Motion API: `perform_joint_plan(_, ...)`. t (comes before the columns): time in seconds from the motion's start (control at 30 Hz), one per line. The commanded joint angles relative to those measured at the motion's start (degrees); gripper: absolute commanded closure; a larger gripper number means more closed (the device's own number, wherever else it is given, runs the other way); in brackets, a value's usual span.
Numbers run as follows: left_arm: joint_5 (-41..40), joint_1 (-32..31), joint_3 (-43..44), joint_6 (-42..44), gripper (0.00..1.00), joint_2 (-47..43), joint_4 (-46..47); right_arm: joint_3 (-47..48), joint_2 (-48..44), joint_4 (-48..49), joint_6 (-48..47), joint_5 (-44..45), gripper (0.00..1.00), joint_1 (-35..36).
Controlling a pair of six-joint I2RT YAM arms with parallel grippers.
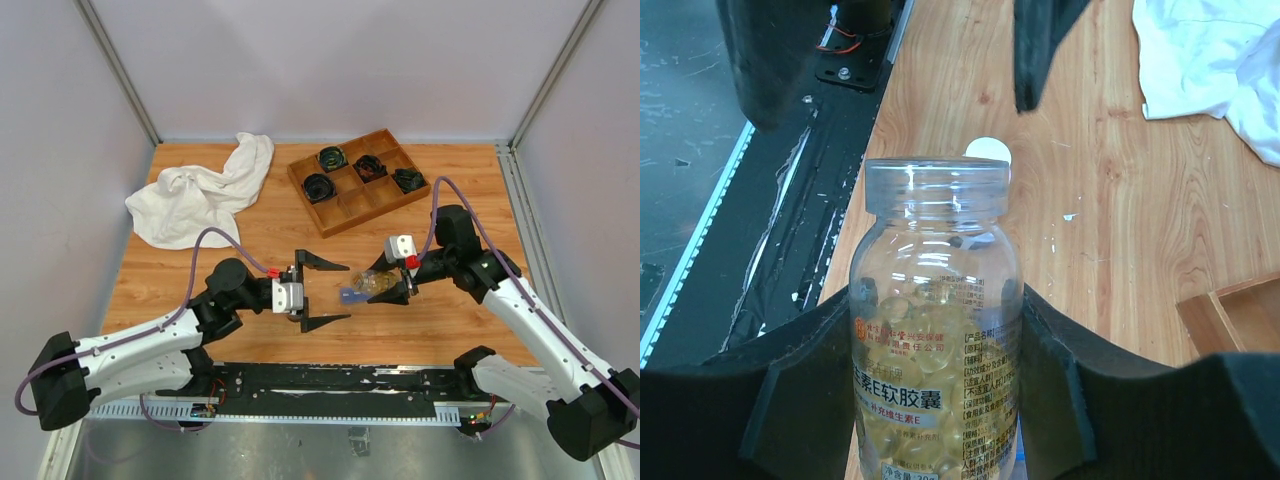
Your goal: Sort the pills into containers
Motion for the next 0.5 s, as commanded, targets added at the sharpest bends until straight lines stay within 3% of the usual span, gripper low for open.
perform_joint_plan(0.0, -1.6, 0.3, 4.9, 5.9, 0.06, 3.4, -4.0, 2.5, 0.3, -1.4, -1.6, -2.1, 0.99, -1.1)
perform_joint_plan(0.17, -2.9, 0.3, 7.0, 4.8, 0.15, 7.1, -3.6, 2.4, 0.1, -1.5, -1.7, -2.0, 0.99, -1.1)
perform_joint_plan(0.33, -3.9, 0.3, 6.8, 3.1, 0.33, 7.9, -1.1, 2.5, 0.2, -1.5, -1.6, -1.7, 0.99, -1.1)
perform_joint_plan(0.47, -4.4, 0.3, 6.3, 2.3, 0.33, 7.8, -0.1, 2.6, 0.3, -1.4, -1.5, -1.5, 0.99, -1.1)
